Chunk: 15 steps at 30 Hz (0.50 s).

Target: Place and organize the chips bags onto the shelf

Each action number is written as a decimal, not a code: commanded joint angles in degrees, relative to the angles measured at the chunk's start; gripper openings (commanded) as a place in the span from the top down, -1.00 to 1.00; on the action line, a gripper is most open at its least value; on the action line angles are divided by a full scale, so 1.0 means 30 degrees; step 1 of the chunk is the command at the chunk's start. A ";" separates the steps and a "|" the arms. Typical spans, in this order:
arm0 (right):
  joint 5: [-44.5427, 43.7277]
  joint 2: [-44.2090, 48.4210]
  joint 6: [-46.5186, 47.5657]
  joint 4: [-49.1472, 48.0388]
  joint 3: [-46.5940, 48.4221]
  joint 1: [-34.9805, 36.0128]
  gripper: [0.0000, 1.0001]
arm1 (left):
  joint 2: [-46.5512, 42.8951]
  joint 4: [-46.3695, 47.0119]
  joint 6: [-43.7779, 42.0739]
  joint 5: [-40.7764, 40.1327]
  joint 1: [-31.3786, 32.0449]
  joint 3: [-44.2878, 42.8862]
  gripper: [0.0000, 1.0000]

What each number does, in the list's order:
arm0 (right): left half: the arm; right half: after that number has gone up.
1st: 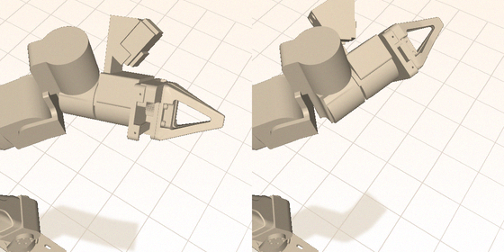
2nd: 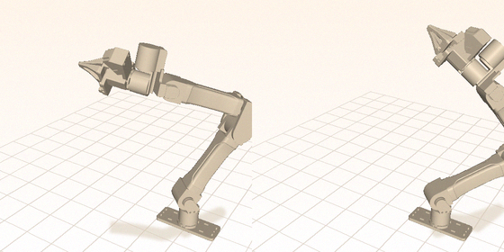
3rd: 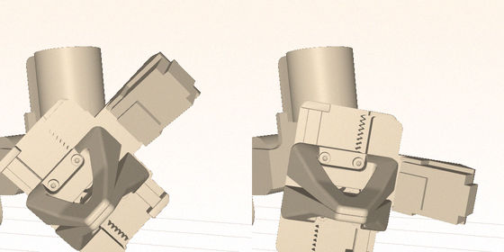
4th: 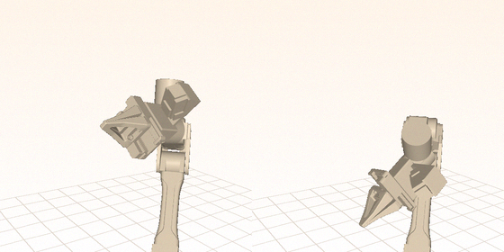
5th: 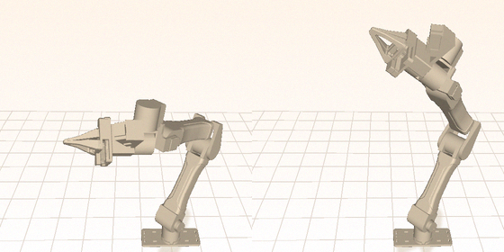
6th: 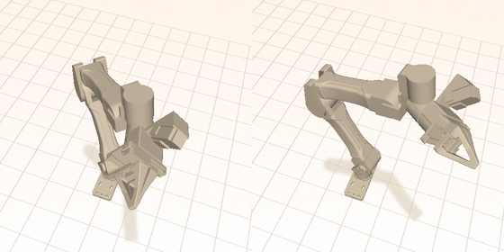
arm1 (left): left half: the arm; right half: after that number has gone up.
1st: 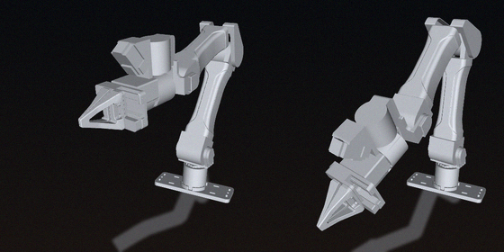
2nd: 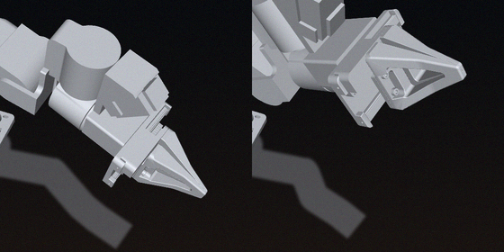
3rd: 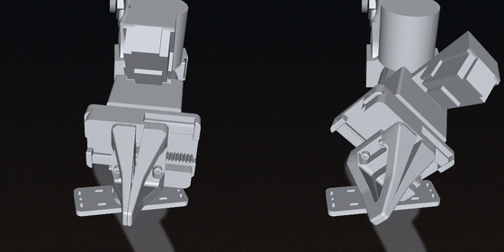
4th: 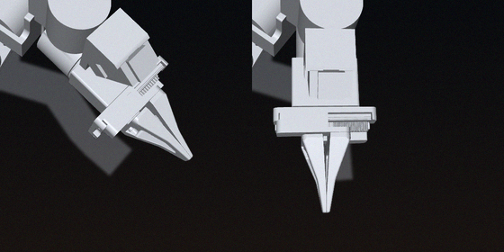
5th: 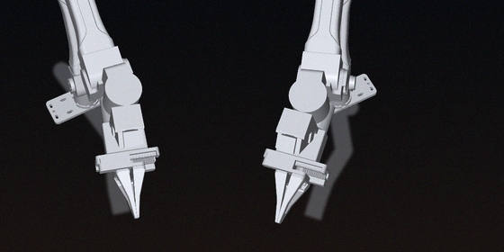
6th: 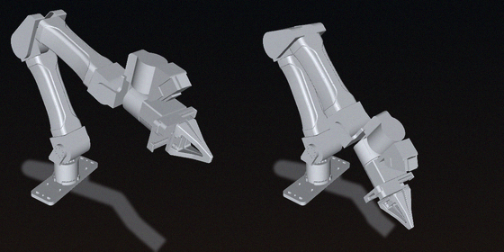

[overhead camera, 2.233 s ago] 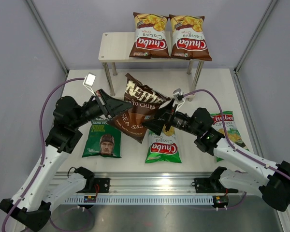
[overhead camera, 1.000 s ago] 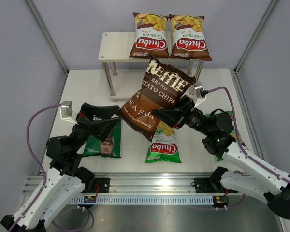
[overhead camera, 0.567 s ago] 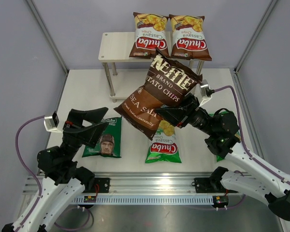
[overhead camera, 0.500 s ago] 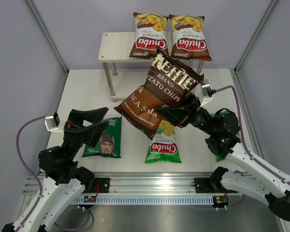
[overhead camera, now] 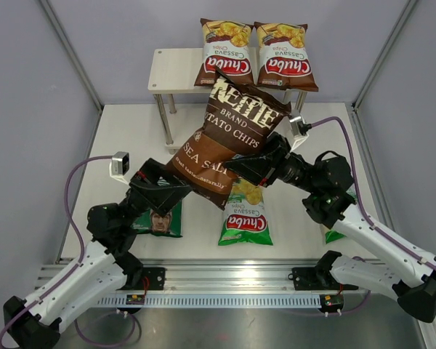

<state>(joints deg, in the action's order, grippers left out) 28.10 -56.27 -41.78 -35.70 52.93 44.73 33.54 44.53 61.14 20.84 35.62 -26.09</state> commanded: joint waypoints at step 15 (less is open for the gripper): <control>0.3089 -0.1371 0.1209 0.3957 0.4154 0.0061 0.36 | 0.0515 0.0579 -0.1483 -0.0351 0.2191 -0.1587 0.58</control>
<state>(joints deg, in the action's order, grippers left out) 36.95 -60.93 -40.42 -26.30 61.95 44.69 36.95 49.50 59.70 22.98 41.80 -28.08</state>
